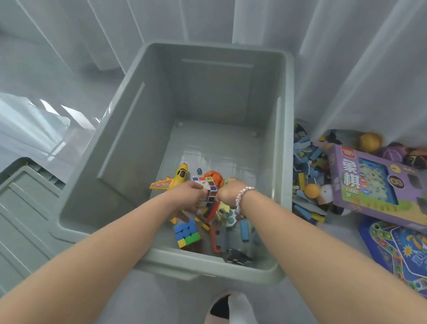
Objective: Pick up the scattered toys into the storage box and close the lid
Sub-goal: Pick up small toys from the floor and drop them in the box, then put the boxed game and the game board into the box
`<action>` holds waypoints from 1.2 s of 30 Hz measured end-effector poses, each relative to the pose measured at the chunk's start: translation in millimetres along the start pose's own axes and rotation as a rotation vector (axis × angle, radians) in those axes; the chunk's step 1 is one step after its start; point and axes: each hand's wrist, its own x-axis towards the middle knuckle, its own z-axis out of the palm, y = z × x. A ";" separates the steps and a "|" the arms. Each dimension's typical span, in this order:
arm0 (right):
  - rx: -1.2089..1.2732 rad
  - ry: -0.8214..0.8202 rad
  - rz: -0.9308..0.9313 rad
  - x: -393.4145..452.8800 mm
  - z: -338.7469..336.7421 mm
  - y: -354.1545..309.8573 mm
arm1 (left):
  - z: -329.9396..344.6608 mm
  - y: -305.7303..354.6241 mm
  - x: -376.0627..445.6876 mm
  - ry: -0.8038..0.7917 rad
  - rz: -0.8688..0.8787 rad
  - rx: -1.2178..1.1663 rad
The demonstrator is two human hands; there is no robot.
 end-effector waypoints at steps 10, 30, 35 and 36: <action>0.592 0.280 -0.321 -71.1 -32.4 34.6 | 18.5 40.5 -58.7 0.254 0.463 -0.170; 0.605 0.651 0.196 -75.5 -134.0 273.5 | 233.4 201.6 -20.3 0.071 0.538 0.185; 0.707 0.646 0.326 -26.2 -116.4 306.6 | 270.9 189.4 38.4 0.187 0.377 0.154; 0.769 0.637 0.361 -17.3 -110.5 311.0 | 277.1 185.3 48.2 0.185 0.323 0.117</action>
